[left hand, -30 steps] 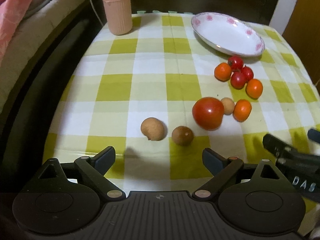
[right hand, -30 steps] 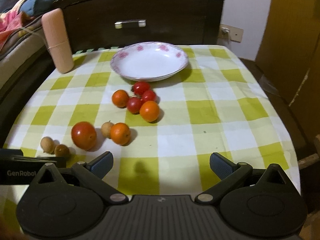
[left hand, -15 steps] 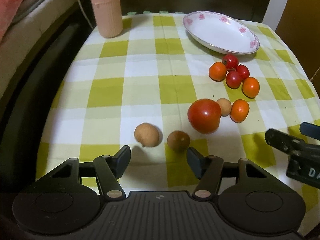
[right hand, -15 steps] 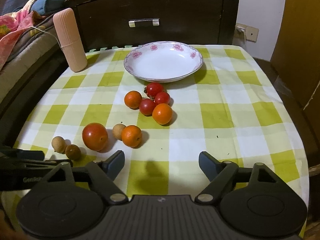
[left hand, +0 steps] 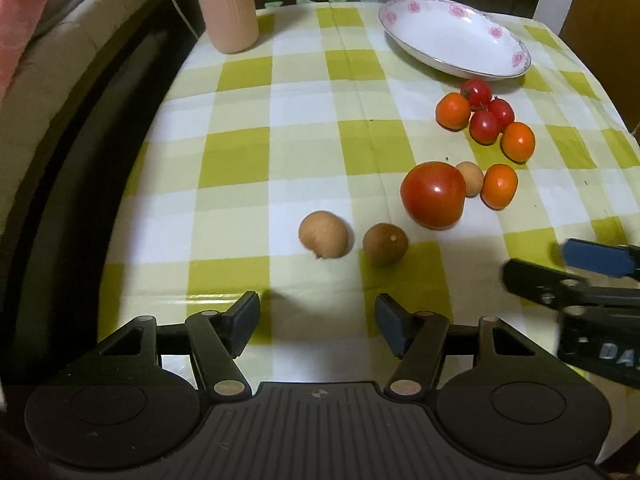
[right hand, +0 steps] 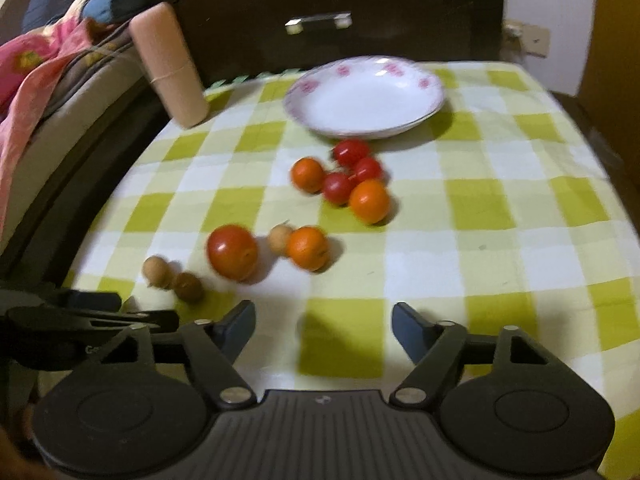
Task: Organize fruits
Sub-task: 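Close the right tool on a brown round fruit while the left tool approaches another, then close the left tool on the second brown round fruit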
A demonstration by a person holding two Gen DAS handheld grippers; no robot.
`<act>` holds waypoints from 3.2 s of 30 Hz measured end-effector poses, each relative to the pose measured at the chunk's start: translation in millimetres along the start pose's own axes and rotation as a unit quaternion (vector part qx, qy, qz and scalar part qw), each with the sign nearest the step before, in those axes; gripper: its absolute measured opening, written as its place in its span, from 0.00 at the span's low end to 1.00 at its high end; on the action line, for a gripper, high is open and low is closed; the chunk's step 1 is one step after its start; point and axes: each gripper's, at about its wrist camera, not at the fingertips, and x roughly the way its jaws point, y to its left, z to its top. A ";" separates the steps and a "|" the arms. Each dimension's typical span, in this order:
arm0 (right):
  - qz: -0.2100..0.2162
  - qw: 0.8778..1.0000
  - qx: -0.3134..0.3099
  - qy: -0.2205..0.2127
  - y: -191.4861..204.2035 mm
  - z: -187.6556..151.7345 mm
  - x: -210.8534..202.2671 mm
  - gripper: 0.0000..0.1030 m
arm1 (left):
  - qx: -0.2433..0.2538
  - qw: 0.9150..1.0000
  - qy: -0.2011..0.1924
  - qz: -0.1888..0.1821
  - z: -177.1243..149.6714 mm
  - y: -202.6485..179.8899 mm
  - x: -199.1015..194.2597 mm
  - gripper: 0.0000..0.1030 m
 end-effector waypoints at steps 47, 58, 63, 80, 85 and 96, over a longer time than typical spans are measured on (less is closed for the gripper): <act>0.112 0.974 -0.192 0.050 85.0 46.8 80.8 0.23 | -0.052 0.994 0.014 -0.090 -9.9 33.5 -21.2 0.87; 0.140 0.981 -0.124 0.052 42.0 43.2 55.8 0.22 | -0.002 1.000 0.005 -0.029 10.0 17.7 -10.4 0.87; 0.145 0.984 -0.093 0.045 26.9 43.7 45.8 0.22 | -0.024 1.000 0.004 -0.015 15.0 28.7 -5.8 0.85; 0.105 0.988 -0.091 0.063 16.3 34.7 41.8 0.22 | -0.041 0.999 0.025 -0.001 46.4 20.3 35.0 0.60; 0.088 0.990 -0.084 0.069 14.3 33.5 41.9 0.22 | -0.041 0.999 0.020 -0.005 51.4 18.4 35.7 0.51; 0.065 0.992 -0.079 0.076 9.5 30.6 39.9 0.22 | -0.036 0.998 0.015 -0.042 46.9 21.2 24.9 0.38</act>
